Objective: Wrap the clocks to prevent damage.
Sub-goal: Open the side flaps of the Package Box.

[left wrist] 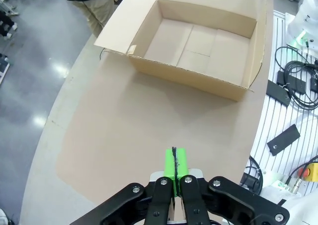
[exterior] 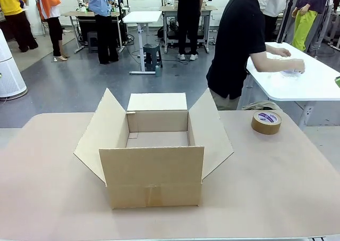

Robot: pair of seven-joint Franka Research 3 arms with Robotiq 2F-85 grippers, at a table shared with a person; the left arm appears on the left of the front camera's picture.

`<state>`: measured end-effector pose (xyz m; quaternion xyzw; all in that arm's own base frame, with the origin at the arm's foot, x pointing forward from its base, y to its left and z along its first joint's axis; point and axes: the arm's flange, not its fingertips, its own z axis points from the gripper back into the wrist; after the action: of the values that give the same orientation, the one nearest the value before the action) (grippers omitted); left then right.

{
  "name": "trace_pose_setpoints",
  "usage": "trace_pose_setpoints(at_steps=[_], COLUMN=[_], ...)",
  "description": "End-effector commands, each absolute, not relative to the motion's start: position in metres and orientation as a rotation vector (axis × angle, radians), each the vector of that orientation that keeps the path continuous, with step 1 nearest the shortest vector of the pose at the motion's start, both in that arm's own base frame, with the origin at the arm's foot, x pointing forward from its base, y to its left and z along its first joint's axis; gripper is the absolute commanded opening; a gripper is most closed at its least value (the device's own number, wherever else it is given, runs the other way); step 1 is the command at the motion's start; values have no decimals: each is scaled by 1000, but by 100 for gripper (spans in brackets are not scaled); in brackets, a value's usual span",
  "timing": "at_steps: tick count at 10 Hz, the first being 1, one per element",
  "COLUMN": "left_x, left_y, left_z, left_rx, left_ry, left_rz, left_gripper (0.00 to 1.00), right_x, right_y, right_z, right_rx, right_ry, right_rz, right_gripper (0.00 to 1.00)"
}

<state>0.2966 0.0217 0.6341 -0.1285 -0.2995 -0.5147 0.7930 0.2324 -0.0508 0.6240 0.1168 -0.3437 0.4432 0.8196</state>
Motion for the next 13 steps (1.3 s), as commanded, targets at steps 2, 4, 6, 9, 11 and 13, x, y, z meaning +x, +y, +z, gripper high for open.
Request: trace_pose_setpoints(at_steps=[2,4,6,9,11,13], left_x=[298,306,310,303,309,301], left_y=[-13,-70,-139,-213,-226,-229], left_z=[655,666,662,628,613,605], left_rx=[-221,-145,21,230,180,214], left_ry=[-565,-446,-356,-277,-303,-293], left_rz=[-1108,-958,-782,-695,-684,-689], left_gripper=[0,0,0,0,0,0], right_x=[243,255,261,273,283,274], right_y=[-14,43,108,186,205,203], right_z=[644,656,661,640,623,621], right_rx=[187,167,173,101,99,94], right_ry=[-680,-597,-529,-444,-417,-424], right_rz=[681,498,396,277,261,284], right_gripper=[0,0,0,0,0,0])
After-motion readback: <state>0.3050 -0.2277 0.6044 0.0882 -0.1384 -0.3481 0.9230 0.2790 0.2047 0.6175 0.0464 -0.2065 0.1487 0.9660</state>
